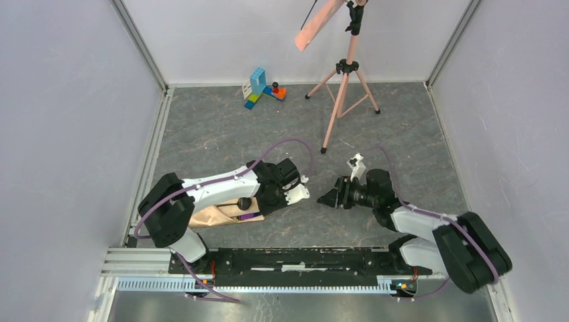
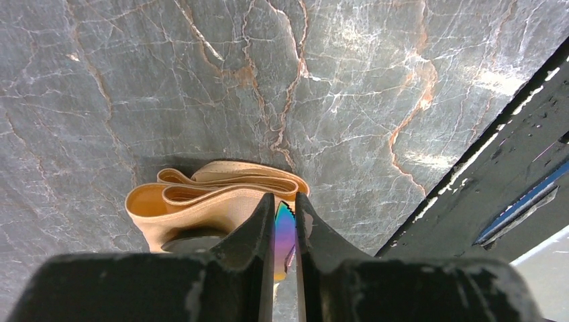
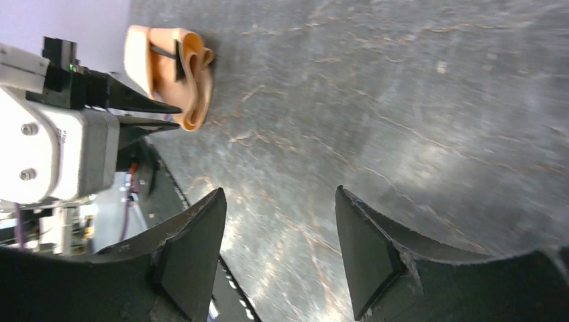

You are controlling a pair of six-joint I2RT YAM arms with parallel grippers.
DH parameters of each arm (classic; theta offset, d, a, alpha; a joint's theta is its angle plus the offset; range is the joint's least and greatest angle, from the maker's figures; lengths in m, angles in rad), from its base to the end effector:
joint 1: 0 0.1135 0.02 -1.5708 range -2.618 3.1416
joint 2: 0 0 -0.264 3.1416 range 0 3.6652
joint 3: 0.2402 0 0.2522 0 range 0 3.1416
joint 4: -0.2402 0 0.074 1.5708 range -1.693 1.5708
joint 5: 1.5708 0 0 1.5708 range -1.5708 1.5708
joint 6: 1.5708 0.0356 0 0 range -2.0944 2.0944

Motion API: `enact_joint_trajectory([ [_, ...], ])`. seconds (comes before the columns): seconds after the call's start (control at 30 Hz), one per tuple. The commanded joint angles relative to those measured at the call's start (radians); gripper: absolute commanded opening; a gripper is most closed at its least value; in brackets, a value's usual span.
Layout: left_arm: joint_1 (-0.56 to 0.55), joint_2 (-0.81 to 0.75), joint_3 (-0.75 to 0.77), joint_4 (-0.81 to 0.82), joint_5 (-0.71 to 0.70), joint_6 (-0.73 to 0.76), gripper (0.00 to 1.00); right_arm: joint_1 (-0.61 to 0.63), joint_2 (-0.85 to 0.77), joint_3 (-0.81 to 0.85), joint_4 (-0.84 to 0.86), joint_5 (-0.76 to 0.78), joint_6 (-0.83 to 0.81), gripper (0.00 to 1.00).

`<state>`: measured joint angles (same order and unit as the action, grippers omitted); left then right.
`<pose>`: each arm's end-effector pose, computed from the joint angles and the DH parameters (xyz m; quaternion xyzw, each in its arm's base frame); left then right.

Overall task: Fold the napkin into a case and place the utensils inside
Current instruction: Insert the knife into the folded napkin.

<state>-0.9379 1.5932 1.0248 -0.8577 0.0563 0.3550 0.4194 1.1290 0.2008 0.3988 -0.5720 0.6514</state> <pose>0.1643 -0.2273 0.1877 0.6022 0.7946 -0.0477 0.0611 0.1672 0.0956 0.1395 -0.0431 0.8429 0.4540 0.2856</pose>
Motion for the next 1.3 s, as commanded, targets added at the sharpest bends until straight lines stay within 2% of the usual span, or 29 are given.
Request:
enact_joint_trajectory([
  [0.0,0.003,-0.057,-0.009,0.039,0.019,0.041,0.02,0.065,0.144,-0.011,0.437,-0.05,0.228,0.66],
  [0.07,0.002,-0.067,-0.012,0.041,0.019,0.044,0.02,0.103,0.224,-0.002,0.548,-0.028,0.291,0.64],
  [0.23,0.003,-0.094,-0.022,0.04,0.021,0.052,0.02,0.17,0.458,0.047,0.842,0.003,0.453,0.47],
  [0.33,0.002,-0.106,-0.025,0.039,0.024,0.052,0.02,0.229,0.59,0.112,0.977,0.019,0.528,0.31],
  [0.4,0.002,-0.111,-0.025,0.039,0.026,0.054,0.02,0.269,0.652,0.153,1.001,0.047,0.545,0.22],
  [0.53,0.003,-0.109,-0.02,0.04,0.028,0.057,0.02,0.353,0.743,0.229,1.031,0.111,0.553,0.14],
  [0.67,0.002,-0.115,-0.023,0.04,0.031,0.059,0.02,0.428,0.843,0.313,1.039,0.142,0.567,0.02],
  [0.83,0.002,-0.121,-0.037,0.042,0.033,0.058,0.02,0.471,0.941,0.384,1.04,0.143,0.564,0.0],
  [1.27,0.002,-0.134,-0.043,0.044,0.033,0.058,0.02,0.54,1.049,0.486,0.992,0.162,0.544,0.0],
])
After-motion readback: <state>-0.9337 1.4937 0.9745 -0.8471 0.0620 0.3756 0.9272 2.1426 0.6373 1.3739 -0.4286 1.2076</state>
